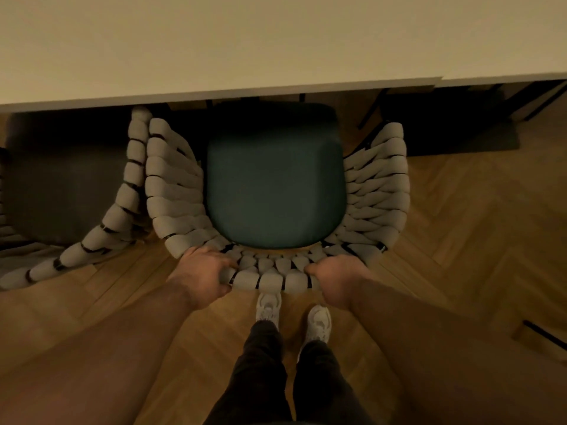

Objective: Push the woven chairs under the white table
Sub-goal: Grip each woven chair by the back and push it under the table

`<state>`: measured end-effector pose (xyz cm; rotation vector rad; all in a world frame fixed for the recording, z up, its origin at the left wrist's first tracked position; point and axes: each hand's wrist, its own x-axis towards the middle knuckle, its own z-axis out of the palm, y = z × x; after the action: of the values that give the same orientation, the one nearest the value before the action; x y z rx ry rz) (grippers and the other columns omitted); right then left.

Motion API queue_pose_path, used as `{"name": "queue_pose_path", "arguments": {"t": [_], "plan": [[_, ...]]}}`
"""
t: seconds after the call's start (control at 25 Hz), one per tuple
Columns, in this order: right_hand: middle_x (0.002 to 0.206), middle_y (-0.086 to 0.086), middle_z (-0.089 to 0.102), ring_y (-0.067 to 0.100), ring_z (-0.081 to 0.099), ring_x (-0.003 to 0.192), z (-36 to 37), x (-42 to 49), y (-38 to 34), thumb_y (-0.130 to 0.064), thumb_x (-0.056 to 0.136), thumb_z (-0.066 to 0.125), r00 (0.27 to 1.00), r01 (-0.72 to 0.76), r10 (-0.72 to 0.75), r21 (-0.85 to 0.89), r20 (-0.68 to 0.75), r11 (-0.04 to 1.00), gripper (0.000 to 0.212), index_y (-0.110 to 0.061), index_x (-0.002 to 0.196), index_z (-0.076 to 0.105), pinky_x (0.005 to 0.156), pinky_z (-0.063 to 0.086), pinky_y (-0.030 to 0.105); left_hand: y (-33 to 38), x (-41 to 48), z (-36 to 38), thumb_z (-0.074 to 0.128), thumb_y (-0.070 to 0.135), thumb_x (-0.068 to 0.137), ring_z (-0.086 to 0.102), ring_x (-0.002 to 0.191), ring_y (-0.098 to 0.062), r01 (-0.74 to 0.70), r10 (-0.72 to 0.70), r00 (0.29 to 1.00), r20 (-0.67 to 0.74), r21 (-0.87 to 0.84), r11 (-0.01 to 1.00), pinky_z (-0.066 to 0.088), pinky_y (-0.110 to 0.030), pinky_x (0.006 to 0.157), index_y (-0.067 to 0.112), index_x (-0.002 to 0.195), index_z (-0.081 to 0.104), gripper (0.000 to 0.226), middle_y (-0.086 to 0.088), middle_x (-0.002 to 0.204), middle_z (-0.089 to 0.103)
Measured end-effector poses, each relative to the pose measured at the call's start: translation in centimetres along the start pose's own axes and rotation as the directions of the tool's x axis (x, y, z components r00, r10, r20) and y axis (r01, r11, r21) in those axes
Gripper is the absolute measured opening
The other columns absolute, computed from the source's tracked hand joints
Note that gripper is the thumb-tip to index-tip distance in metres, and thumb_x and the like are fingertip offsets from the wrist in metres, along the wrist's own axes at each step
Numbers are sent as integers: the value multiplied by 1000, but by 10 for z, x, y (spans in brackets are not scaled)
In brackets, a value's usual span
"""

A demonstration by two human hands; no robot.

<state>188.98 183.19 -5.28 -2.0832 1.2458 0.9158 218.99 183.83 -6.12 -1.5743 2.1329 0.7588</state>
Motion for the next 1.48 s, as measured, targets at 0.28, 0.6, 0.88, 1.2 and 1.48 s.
{"name": "queue_pose_path", "arguments": {"t": [0.28,0.6,0.88,1.2,1.48], "plan": [[129,5,64,27,61,114,-34,17,30,-13,97,48,999,-39,38,-48,-24,998,48,-30,141,54,93,54,44,4,35,-14,68,55,88,45,128,-13,24,-24,999,-38,-9,1000,29,-33,112,44,138,56,52,17,138,59],[132,6,64,26,62,117,-65,50,51,-12,100,49,993,-72,67,-56,-94,996,42,-23,139,60,93,52,41,-4,76,-41,69,49,89,44,130,-18,42,-41,999,-31,27,999,19,-38,119,44,139,56,52,13,141,59],[128,2,65,24,61,115,-55,50,43,-8,97,47,993,-65,62,-25,-101,998,44,-24,136,56,107,39,47,-12,76,-39,72,48,87,43,128,-16,32,-32,999,20,1,999,17,-37,117,47,136,56,51,18,140,57],[167,4,30,24,30,152,-55,7,46,-11,96,50,991,-44,55,90,-124,995,74,-23,164,23,127,12,51,-13,73,-57,52,72,63,41,140,-14,94,-56,976,211,-171,981,7,-38,123,58,134,52,71,14,145,56],[150,5,53,23,53,132,-9,-64,62,-24,97,54,940,-171,306,565,-154,807,61,-29,157,40,112,44,41,49,77,-83,52,64,80,57,124,-24,104,-151,916,371,143,984,40,-44,110,33,134,59,62,0,136,64]]}}
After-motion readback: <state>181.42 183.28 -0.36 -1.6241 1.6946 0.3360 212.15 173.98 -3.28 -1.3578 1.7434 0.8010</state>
